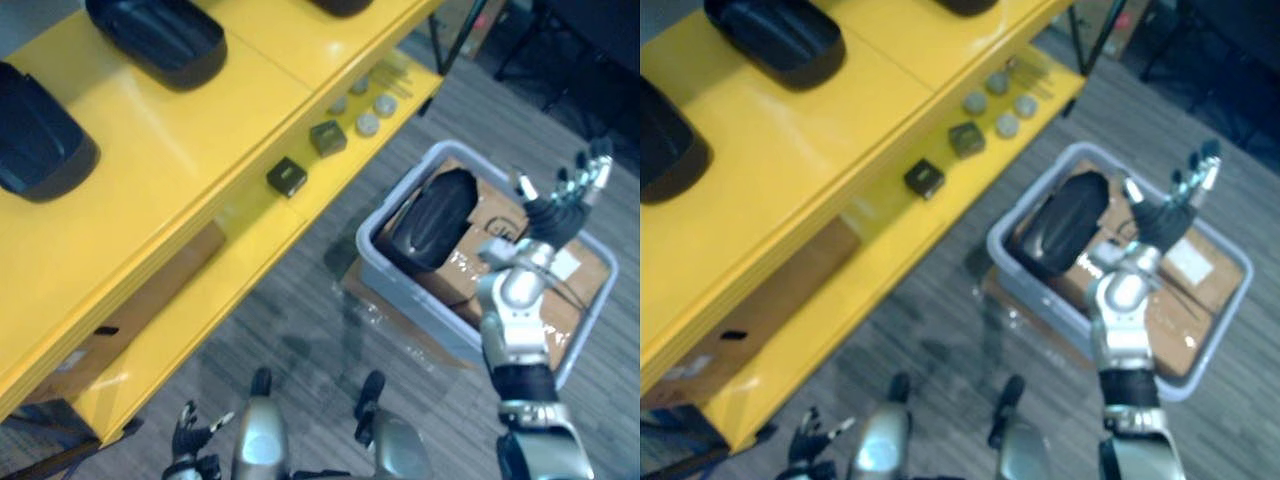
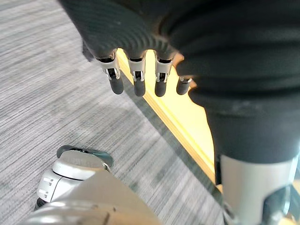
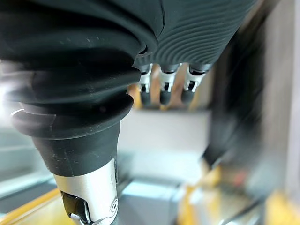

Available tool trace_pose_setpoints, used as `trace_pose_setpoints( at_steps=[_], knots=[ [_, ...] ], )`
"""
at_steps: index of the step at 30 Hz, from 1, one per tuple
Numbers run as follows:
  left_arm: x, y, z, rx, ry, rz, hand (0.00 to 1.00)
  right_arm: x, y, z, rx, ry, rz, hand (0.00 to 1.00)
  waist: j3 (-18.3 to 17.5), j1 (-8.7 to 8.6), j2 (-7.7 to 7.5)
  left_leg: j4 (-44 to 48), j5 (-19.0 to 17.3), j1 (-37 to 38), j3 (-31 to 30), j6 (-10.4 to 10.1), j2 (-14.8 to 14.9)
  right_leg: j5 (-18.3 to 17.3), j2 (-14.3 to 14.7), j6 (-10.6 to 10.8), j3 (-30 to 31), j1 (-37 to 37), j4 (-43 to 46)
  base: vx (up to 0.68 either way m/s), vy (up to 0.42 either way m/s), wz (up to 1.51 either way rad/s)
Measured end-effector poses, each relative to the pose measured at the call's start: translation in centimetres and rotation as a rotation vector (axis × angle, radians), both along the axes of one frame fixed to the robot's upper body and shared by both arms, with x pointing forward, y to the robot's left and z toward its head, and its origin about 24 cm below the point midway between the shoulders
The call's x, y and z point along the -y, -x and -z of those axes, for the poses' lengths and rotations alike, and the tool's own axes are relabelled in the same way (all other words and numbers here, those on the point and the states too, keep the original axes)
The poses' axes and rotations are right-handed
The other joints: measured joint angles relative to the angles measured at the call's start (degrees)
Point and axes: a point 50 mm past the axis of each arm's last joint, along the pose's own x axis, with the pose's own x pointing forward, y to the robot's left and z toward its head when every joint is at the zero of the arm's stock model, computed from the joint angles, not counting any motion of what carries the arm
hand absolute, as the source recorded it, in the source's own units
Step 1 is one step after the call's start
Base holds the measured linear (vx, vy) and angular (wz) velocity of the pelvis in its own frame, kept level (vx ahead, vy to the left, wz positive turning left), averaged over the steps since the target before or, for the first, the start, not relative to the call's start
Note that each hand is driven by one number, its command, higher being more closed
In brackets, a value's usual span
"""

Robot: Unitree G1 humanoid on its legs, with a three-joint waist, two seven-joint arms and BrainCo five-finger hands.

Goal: Walk over and take plastic housings, then place them on the shelf

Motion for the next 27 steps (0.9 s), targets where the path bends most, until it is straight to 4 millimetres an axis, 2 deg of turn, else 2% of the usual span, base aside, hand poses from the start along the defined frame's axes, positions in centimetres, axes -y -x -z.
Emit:
trace_pose_setpoints(
  at_steps=[1, 6, 9, 12, 15, 19, 24, 27],
  knots=[
    [0.3, -0.5, -0.1, 0.011, 0.004, 0.016, 0.00, 1.6, -0.3, -0.1, -0.028, -0.032, 0.030, 0.00, 0.7, 0.04, 0.05, 0.9, 0.0, -0.7, -0.2, 0.0, 0.0, 0.6, 0.1, 0.0, -0.1, -0.1, -0.4, -0.02, 0.010, 0.03],
    [0.7, -2.0, -0.6, 0.051, 0.000, 0.055, 0.00, 4.5, -1.0, -1.3, -0.063, -0.093, 0.067, 0.00, 1.7, 0.22, -0.09, 3.7, -0.4, -5.1, -1.5, 0.1, -0.1, 1.3, 0.2, -0.1, -1.3, -2.2, -0.7, -0.01, 0.015, 0.12],
    [0.8, -2.4, -0.8, 0.065, 0.003, 0.059, 0.00, 5.4, -1.8, -1.1, -0.116, -0.156, 0.079, 0.00, 2.3, 0.76, 0.04, 5.9, -1.0, -7.5, -1.7, 0.4, -0.2, 1.8, 0.2, -0.1, -1.4, -3.3, -0.8, 0.00, 0.031, 0.05],
    [0.7, -2.2, -0.6, 0.063, 0.020, 0.031, 0.00, 6.5, -1.6, -0.4, -0.164, -0.200, 0.110, 0.00, 2.7, 1.67, 0.66, 9.2, -2.8, -9.9, -2.0, 0.9, -0.3, 2.2, 0.2, 0.0, -1.5, -3.9, -0.8, -0.04, 0.060, 0.02],
    [0.5, -2.5, -0.7, 0.075, 0.043, 0.002, 0.00, 8.3, -1.0, -0.6, -0.218, -0.202, 0.166, 0.00, 3.1, 1.74, 1.33, 12.0, -3.7, -13.2, -3.3, 1.3, -1.0, 2.5, 0.0, 0.2, -2.4, -5.1, -0.7, -0.07, 0.076, 0.15],
    [0.5, -2.3, -0.5, 0.064, 0.084, -0.006, 0.00, 9.2, -1.0, -0.9, -0.255, -0.248, 0.179, 0.00, 3.9, 1.85, 2.34, 13.0, -3.9, -13.9, -3.6, 1.5, -1.4, 2.6, -0.4, 0.3, -2.7, -5.2, -0.6, -0.03, 0.037, 0.05],
    [0.7, -2.1, -0.2, 0.050, 0.111, -0.017, 0.00, 9.8, -0.9, 0.5, -0.339, -0.299, 0.190, 0.00, 4.3, 1.84, 3.01, 13.5, -3.9, -15.5, -3.8, 1.5, -1.5, 2.7, -0.4, 0.3, -2.7, -6.9, -0.3, 0.00, 0.000, 0.00],
    [0.9, -2.2, 0.0, 0.042, 0.117, -0.016, 0.00, 10.5, -0.6, 0.3, -0.349, -0.310, 0.188, 0.00, 4.6, 1.86, 3.68, 13.5, -3.9, -15.6, -3.8, 1.5, -1.5, 2.7, -0.4, 0.3, -2.7, -7.0, -0.3, 0.00, 0.000, 0.00]
  ],
)
